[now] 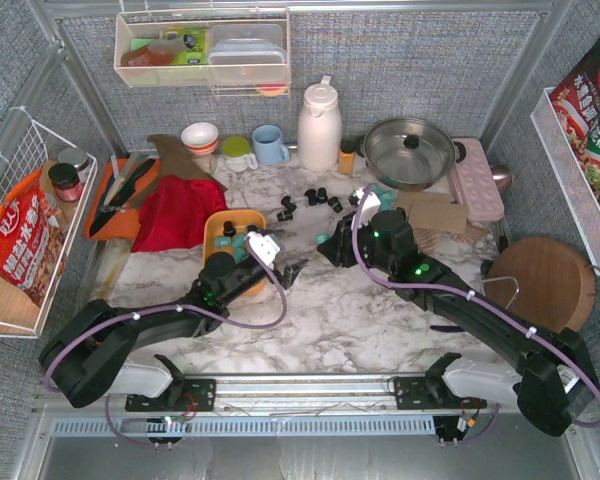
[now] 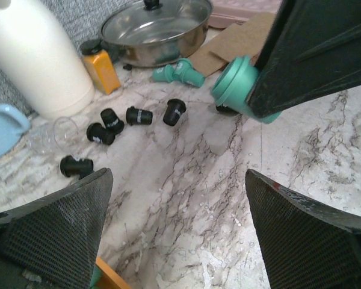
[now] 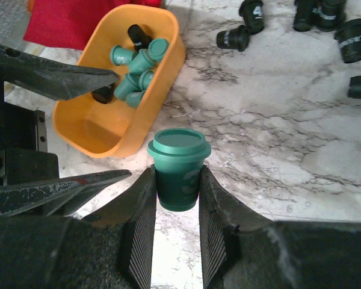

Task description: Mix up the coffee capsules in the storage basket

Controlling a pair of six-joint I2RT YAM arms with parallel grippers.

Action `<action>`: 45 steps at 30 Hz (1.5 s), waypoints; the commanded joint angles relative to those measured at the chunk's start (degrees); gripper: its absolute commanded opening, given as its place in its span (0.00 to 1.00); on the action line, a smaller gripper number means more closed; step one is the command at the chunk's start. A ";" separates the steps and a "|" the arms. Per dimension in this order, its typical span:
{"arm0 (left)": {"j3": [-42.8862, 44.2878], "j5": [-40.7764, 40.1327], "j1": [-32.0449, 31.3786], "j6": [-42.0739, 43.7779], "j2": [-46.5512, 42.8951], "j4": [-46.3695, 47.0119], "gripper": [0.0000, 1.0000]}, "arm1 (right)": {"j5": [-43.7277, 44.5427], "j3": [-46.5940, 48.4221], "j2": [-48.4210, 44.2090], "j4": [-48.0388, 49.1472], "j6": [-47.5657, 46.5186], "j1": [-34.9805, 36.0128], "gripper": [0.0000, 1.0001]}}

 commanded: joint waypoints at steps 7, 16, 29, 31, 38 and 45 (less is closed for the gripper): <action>-1.50 3.16 -1.99 8.03 -0.18 6.17 0.99 | -4.97 0.72 -0.24 3.79 0.48 1.23 0.09; -2.51 3.18 -3.68 11.89 -2.17 6.49 0.99 | -5.52 3.09 1.11 2.68 1.07 3.43 0.09; -4.17 -3.15 -6.51 17.47 -3.58 8.03 0.99 | -6.30 4.95 3.71 1.84 1.86 6.04 0.09; -4.61 -3.78 -6.62 17.80 -3.65 9.13 0.99 | -6.25 4.85 4.14 1.71 1.90 6.17 0.09; -5.47 -2.42 -7.25 19.01 -3.41 10.62 0.92 | -7.42 4.92 5.36 2.50 3.78 6.45 0.10; -5.57 -1.50 -7.54 19.83 -3.21 10.71 0.84 | -8.62 5.39 5.72 3.02 4.39 7.39 0.10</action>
